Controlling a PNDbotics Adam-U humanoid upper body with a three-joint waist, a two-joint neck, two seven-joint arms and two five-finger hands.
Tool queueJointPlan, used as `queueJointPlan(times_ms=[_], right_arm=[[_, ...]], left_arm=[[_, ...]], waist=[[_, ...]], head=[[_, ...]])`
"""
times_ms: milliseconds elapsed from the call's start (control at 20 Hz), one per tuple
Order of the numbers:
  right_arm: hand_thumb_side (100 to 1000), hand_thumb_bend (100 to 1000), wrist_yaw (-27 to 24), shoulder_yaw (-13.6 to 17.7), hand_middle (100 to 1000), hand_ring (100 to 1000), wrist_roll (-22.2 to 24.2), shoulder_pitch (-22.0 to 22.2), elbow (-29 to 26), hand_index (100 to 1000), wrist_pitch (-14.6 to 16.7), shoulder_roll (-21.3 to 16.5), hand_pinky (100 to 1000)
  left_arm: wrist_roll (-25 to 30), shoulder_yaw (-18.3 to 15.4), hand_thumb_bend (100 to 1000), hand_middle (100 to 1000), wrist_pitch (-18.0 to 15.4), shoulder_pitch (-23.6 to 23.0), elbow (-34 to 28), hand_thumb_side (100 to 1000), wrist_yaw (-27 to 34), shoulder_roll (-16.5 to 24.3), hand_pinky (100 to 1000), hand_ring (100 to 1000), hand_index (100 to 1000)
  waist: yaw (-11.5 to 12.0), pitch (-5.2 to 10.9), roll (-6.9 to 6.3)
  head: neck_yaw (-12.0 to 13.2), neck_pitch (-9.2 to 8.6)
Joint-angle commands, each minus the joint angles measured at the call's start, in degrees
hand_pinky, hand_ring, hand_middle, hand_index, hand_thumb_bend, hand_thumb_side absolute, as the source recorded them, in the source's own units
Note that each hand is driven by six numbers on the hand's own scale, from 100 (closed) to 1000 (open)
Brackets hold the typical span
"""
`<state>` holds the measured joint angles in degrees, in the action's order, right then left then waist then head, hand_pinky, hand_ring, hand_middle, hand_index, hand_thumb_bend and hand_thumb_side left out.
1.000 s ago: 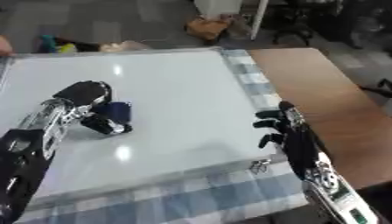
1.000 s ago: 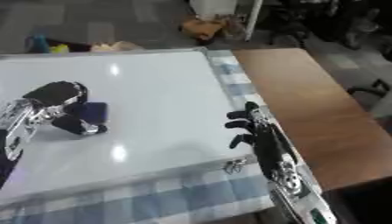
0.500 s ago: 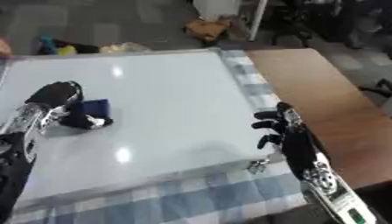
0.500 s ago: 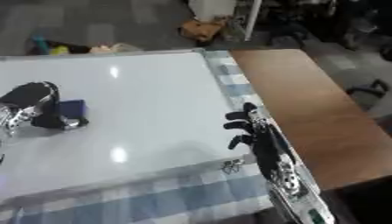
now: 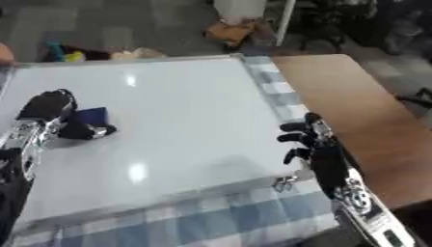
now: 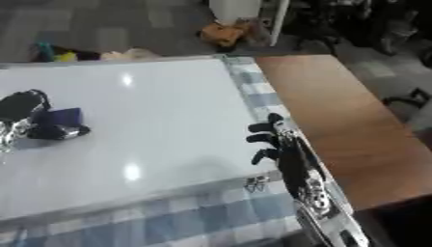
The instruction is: Wipe the whiteboard clean with a brush.
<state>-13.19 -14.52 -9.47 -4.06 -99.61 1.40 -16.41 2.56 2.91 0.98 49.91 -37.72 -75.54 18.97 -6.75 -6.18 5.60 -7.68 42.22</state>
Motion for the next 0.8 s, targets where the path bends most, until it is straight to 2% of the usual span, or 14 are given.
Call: queueJointPlan(times_ms=[50, 450, 800], right_arm=[[1000, 100, 0.25, 0.38, 704, 689, 0.00, -0.53, -0.85, 659, -0.02, -0.86, 379], [1000, 100, 0.31, 0.45, 705, 689, -0.04, -0.46, -0.83, 659, 0.01, -0.97, 380], [1000, 100, 0.28, 0.43, 705, 689, 0.00, -0.42, -0.85, 659, 0.00, -0.89, 380]], left_arm=[[0.02, 0.35, 760, 585, 1.72, -2.50, 4.76, 732, -1.59, 3.28, 627, 652, 274], [-1.63, -1.13, 756, 581, 4.71, -3.45, 5.33, 727, 0.23, 6.03, 626, 649, 273], [-0.70, 0.14, 788, 576, 2.98, -3.37, 4.41, 684, 1.36, 4.75, 625, 646, 272]], waist=[[0.27, -0.19, 0.03], [0.73, -0.13, -0.13], [0.39, -0.08, 0.00]], head=[[-0.06, -0.26], [-0.22, -0.25], [-0.10, -0.23]])
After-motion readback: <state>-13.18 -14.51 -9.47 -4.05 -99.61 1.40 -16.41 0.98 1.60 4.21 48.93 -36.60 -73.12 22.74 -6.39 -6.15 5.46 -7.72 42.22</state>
